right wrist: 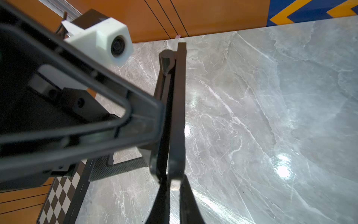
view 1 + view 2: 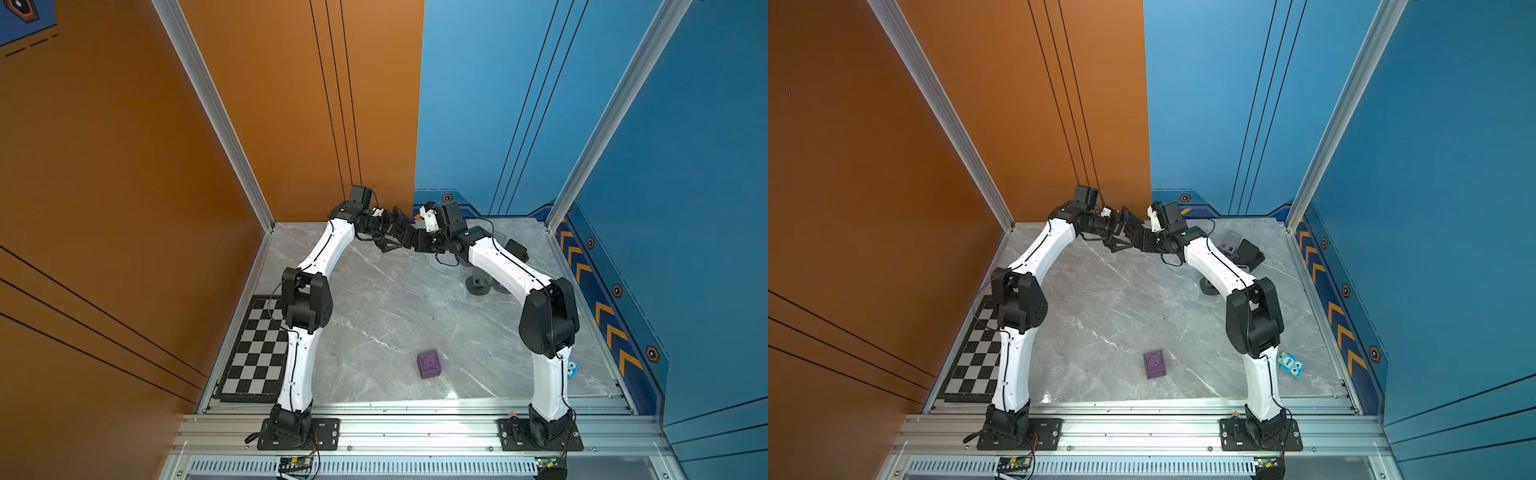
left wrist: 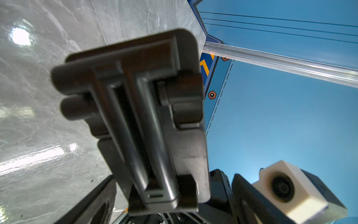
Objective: Open the phone stand
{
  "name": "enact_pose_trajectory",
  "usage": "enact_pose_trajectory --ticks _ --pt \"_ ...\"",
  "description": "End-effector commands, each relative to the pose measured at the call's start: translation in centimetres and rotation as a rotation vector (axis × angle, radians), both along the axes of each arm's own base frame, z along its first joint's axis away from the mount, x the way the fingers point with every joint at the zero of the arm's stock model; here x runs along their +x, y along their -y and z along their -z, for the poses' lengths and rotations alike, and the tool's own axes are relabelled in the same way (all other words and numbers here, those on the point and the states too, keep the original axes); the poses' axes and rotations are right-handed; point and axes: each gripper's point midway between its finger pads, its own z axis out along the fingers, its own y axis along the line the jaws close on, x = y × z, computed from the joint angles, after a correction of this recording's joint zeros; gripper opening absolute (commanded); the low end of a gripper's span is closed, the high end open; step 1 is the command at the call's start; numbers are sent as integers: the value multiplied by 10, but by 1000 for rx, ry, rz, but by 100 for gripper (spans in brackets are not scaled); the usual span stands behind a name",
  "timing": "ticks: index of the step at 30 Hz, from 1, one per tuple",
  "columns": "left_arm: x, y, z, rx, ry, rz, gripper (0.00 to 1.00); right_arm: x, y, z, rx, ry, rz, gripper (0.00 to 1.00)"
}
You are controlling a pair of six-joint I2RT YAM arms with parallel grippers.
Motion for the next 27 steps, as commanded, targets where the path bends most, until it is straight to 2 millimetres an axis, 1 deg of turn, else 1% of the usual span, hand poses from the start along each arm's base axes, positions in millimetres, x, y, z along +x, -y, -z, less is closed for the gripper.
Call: enact_pose_trajectory --ticks 1,4,8,9,11,13,15,17,27 --pt "2 0 0 -22 -10 15 84 -2 0 -42 4 93 -9 0" --pt "0 -2 3 -23 -21 17 76 0 1 -41 0 93 -2 0" --pt "-1 -7 8 -22 -33 16 72 1 -4 -42 3 95 -12 0" --pt "-1 -8 9 -21 -33 15 70 2 -4 -41 2 95 -12 0" --pt "0 -10 8 -24 -34 13 61 3 -3 -40 -3 94 -6 0" --pt "1 -12 8 -26 -34 10 56 4 -1 -38 -10 91 1 0" --pt "2 -15 7 -29 -33 5 54 6 2 -36 -13 88 9 0" --pt "3 -18 3 -33 -27 1 50 9 6 -33 -18 84 20 0" --pt "4 -34 -10 -43 -15 -22 47 29 38 -14 -36 49 94 0"
